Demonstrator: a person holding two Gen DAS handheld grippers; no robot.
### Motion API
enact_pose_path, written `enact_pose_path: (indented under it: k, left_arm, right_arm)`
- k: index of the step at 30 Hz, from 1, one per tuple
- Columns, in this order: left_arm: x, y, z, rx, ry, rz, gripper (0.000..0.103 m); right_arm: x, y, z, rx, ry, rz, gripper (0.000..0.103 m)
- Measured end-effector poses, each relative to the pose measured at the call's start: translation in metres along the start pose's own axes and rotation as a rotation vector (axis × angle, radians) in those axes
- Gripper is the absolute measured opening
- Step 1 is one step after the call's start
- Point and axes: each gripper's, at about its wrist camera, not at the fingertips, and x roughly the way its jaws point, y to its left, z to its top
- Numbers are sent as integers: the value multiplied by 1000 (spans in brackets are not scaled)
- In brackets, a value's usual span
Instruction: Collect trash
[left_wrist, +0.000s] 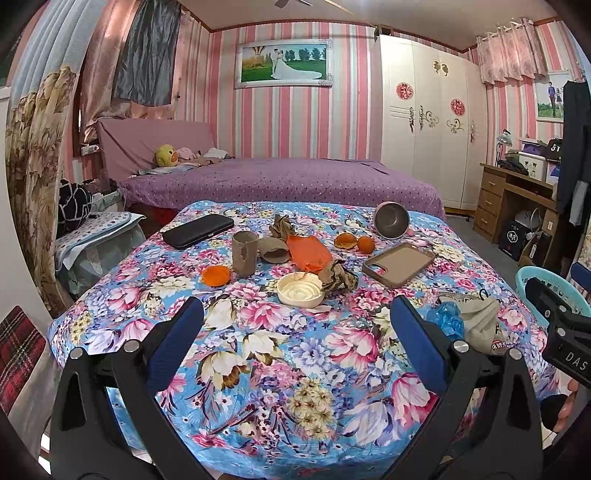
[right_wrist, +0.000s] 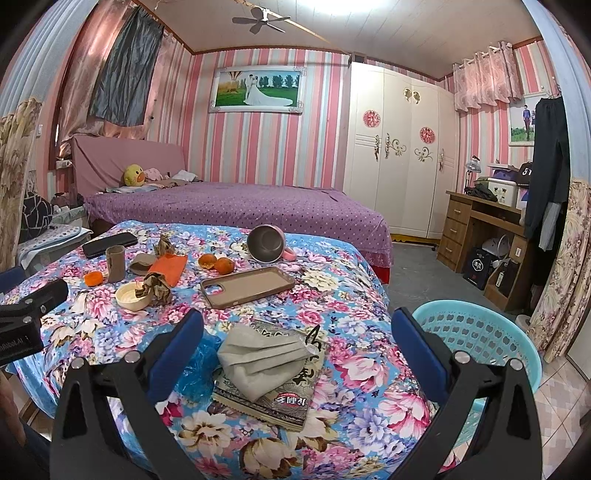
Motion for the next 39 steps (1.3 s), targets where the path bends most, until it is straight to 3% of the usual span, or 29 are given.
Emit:
enact_pose_path:
  k: [39]
  left_arm:
    - [-1,1,1,-6,3,-2,98]
  right_arm:
    - [-2,3,3,-6,1,-1,99]
